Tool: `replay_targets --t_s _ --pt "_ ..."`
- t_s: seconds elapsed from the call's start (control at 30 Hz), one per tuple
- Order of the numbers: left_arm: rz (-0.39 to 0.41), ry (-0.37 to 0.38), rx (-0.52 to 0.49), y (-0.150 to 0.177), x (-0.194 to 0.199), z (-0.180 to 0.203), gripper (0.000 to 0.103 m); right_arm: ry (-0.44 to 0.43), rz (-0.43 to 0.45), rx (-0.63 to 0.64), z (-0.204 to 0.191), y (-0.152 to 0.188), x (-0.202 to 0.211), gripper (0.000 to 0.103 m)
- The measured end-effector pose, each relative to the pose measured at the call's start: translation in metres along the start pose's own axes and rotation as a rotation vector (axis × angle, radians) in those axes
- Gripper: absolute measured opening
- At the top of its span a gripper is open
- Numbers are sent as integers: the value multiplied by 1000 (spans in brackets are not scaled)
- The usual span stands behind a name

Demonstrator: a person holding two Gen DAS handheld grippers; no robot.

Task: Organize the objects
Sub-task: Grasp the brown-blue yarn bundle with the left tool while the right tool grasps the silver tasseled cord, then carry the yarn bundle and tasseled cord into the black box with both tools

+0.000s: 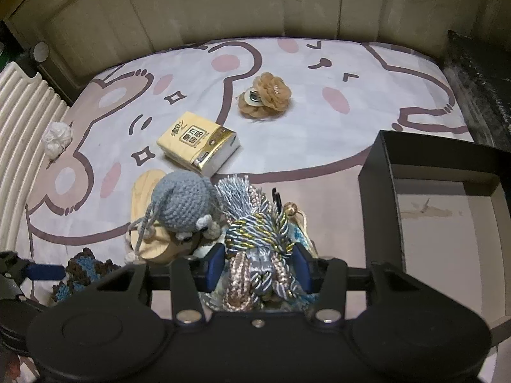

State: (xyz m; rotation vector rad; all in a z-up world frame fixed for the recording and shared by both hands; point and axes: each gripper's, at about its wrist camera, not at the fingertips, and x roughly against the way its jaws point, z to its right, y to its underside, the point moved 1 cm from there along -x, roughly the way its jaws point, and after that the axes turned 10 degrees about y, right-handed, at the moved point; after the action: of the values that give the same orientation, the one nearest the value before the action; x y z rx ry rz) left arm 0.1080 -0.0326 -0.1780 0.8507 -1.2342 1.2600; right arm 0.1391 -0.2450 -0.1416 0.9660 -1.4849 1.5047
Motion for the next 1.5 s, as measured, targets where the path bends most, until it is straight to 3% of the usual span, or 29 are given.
replay_targets --t_s 0.23,0.43,0.9,1.3,1.5 --pt "-20 79 33 0 3 -2 64 10 -6 3 0 0 4 46" --pt "-12 108 25 1 9 2 53 6 -9 -3 1 2 9 46" --pt "126 122 59 -3 46 3 52 -20 52 -51 8 3 43 46" --pt "299 133 119 -3 94 6 52 -50 178 -126 12 2 92 45" --pt "377 144 142 -3 116 12 52 -20 244 -123 12 5 118 45"
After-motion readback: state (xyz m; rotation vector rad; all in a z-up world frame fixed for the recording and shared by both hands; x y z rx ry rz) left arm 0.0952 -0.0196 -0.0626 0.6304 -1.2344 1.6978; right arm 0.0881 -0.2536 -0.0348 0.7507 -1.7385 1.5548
